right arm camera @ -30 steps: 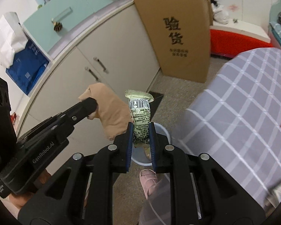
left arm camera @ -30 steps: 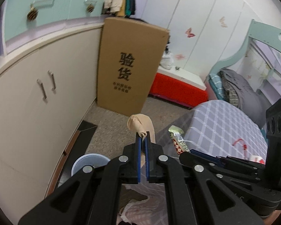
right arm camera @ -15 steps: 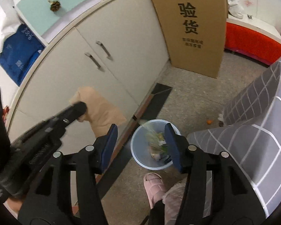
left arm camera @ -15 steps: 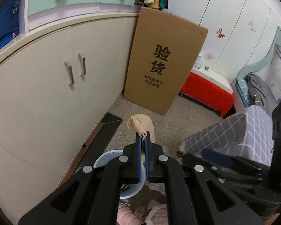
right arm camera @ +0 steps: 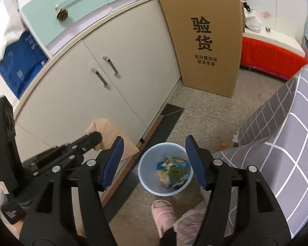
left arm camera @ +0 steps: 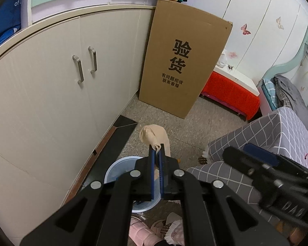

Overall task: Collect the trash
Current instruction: 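Carry the paper bag and snack bar to the blue bin and release them, then move both tools back over the table to the medicine box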

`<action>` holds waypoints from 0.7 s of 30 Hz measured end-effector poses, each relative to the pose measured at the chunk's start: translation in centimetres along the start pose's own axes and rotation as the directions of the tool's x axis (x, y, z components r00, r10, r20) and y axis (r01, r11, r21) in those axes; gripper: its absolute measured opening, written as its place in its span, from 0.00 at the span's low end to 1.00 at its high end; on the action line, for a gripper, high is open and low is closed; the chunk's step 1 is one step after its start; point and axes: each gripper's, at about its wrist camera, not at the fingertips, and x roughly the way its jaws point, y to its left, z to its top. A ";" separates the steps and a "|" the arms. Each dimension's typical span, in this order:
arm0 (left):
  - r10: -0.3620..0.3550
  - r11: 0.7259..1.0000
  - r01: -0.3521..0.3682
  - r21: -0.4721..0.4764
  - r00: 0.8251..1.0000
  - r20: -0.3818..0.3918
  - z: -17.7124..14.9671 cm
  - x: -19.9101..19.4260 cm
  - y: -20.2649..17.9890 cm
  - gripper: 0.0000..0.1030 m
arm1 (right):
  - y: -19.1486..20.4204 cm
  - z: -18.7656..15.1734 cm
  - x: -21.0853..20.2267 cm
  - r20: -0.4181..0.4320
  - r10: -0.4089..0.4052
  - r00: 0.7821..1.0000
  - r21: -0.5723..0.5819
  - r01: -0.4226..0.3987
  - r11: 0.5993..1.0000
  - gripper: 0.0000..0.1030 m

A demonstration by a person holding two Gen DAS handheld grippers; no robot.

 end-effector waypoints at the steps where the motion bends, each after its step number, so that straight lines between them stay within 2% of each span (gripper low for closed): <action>1: 0.003 1.000 -0.003 0.002 1.000 -0.001 0.0 0.1 0.0 0.03 | 0.0 0.0 -0.1 0.004 -0.003 1.000 0.004 0.003 1.000 0.61; 12: 0.022 1.000 -0.021 0.017 1.000 -0.017 0.4 0.8 -0.7 0.04 | -0.1 0.2 -0.4 0.037 -0.013 0.999 0.037 0.012 0.999 0.63; 15: 0.037 0.999 -0.036 0.010 0.999 -0.016 0.6 0.9 -0.8 0.09 | -0.1 0.2 -0.3 0.037 -0.022 0.999 0.037 0.021 0.999 0.63; 16: 0.041 0.999 -0.041 0.004 0.999 -0.020 0.7 0.9 -0.8 0.25 | -0.2 0.3 -0.4 0.039 -0.022 0.999 0.041 0.020 0.999 0.63; 17: 0.049 0.999 -0.049 -0.002 0.999 -0.023 0.7 1.0 -0.8 0.54 | -0.3 0.3 -0.4 0.041 -0.022 0.999 0.048 0.020 0.999 0.64; 18: 0.067 0.998 -0.067 -0.002 0.998 -0.018 0.8 1.0 -0.8 0.60 | -0.4 0.2 -0.5 0.040 -0.019 0.999 0.050 0.017 0.999 0.64; 19: 0.088 0.996 -0.088 0.002 0.996 -0.003 0.7 0.9 -0.8 0.62 | -0.4 0.2 -0.4 0.038 -0.019 0.999 0.049 0.017 0.999 0.64; 21: 0.074 0.997 -0.074 0.014 0.997 0.000 0.7 0.7 -0.9 0.62 | -0.2 0.2 -0.4 0.036 -0.024 0.999 0.040 0.023 0.999 0.64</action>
